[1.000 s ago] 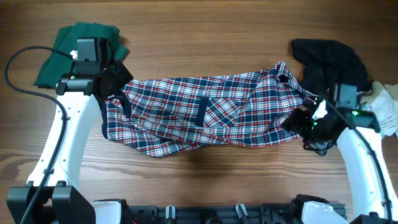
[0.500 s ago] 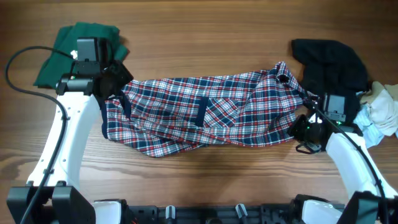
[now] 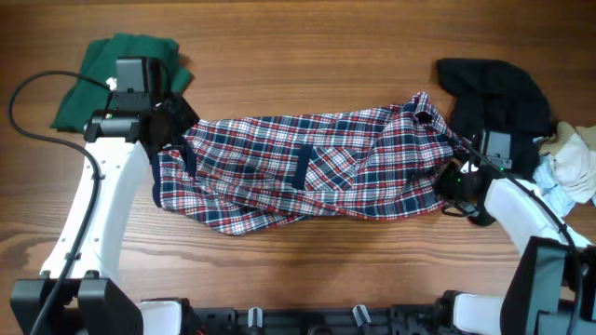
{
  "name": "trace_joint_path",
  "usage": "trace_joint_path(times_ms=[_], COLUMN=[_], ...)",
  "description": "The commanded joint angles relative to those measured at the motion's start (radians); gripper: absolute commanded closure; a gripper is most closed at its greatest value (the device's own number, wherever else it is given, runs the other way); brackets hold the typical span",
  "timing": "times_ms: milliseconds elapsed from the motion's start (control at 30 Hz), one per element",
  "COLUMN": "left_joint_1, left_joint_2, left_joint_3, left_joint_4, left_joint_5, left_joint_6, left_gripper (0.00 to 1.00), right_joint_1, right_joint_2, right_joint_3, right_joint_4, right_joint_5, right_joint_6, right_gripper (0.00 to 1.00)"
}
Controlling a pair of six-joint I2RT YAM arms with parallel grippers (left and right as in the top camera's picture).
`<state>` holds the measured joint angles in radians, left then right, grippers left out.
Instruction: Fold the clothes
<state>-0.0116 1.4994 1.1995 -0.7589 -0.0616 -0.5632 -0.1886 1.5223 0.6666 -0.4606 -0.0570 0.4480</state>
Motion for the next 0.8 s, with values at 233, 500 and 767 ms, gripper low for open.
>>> trace_joint_path(times_ms=[233, 500, 767], left_joint_1=[0.008, 0.008, 0.008], left_joint_2=[-0.018, -0.080, -0.398], left_joint_3=[-0.003, -0.003, -0.003], left_joint_4=[-0.019, -0.085, -0.248], left_joint_5=[-0.018, -0.026, -0.025], left_joint_6=[0.010, 0.063, 0.089], left_gripper=[0.46, 0.51, 0.49], right_joint_1=[0.002, 0.002, 0.002], right_joint_2=[-0.124, -0.211, -0.211], right_joint_3=[0.170, 0.623, 0.802], right_joint_4=[-0.288, -0.609, -0.579], right_joint_5=[-0.150, -0.252, -0.282], right_joint_6=[-0.162, -0.343, -0.345], right_gripper=[0.96, 0.96, 0.96])
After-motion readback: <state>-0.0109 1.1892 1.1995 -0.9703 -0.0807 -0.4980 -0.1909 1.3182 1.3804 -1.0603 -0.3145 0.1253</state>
